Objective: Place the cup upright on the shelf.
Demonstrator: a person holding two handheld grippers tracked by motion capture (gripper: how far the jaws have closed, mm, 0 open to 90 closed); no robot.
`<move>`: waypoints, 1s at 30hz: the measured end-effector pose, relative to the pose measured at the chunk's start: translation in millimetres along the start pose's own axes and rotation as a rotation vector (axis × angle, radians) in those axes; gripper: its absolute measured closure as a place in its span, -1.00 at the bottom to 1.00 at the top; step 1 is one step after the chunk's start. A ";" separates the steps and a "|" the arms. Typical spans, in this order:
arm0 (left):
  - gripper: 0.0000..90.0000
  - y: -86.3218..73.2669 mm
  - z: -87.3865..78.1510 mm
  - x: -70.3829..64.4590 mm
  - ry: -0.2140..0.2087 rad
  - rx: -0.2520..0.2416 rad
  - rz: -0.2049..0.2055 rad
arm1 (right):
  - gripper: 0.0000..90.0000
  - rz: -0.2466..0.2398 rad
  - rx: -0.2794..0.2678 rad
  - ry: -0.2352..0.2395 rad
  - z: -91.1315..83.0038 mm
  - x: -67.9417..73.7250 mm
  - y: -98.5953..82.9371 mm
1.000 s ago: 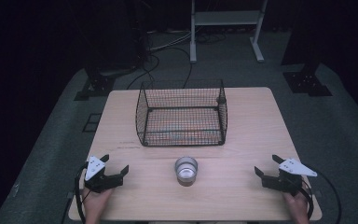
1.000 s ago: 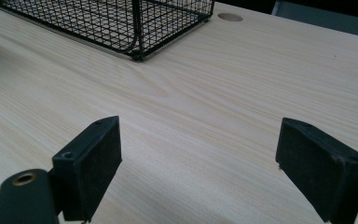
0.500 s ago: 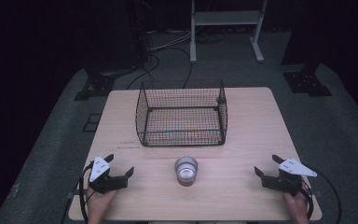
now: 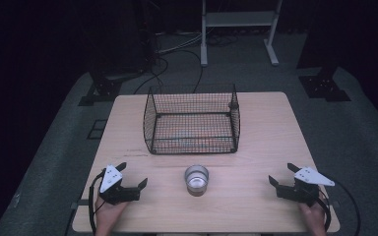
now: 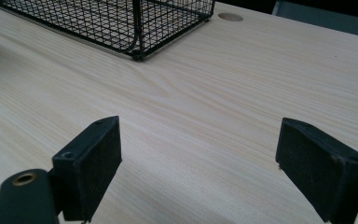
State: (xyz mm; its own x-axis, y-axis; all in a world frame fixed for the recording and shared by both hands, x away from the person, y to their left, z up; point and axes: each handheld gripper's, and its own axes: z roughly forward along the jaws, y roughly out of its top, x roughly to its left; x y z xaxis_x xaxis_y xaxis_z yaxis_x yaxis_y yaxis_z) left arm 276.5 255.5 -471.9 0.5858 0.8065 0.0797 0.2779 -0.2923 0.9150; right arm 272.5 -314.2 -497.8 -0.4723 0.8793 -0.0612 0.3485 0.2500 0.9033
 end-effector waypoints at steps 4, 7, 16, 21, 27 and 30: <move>-0.95 2.9 0.8 -3.8 -0.021 -0.004 0.012 | -0.70 0.000 0.000 0.001 0.0 0.0 0.0; -0.95 5.0 1.6 -8.0 -0.035 -0.009 0.025 | -0.70 0.000 0.000 0.002 0.0 -0.1 0.0; -0.95 6.2 2.2 -10.5 -0.055 -0.013 0.028 | -0.70 0.001 -0.003 0.005 -0.3 -0.2 -0.1; -0.95 10.6 3.3 -14.4 -0.097 -0.020 0.035 | -0.70 0.000 -0.003 0.005 -0.3 -0.3 -0.1; -0.95 14.7 5.9 -21.6 -0.142 -0.022 0.050 | -0.70 0.001 -0.003 0.005 -0.3 -0.3 -0.1; -0.95 16.3 7.6 -23.8 -0.169 -0.016 0.059 | -0.70 0.003 -0.003 0.006 -0.4 -0.4 -0.1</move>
State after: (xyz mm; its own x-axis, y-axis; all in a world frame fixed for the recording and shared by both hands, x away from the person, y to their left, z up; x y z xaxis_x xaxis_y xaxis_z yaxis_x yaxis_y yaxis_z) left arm 272.9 227.6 -462.0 0.7210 0.6897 0.0670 0.2277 -0.3272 0.9171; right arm 272.3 -314.8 -497.7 -0.4759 0.8777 -0.0562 0.3474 0.2463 0.9048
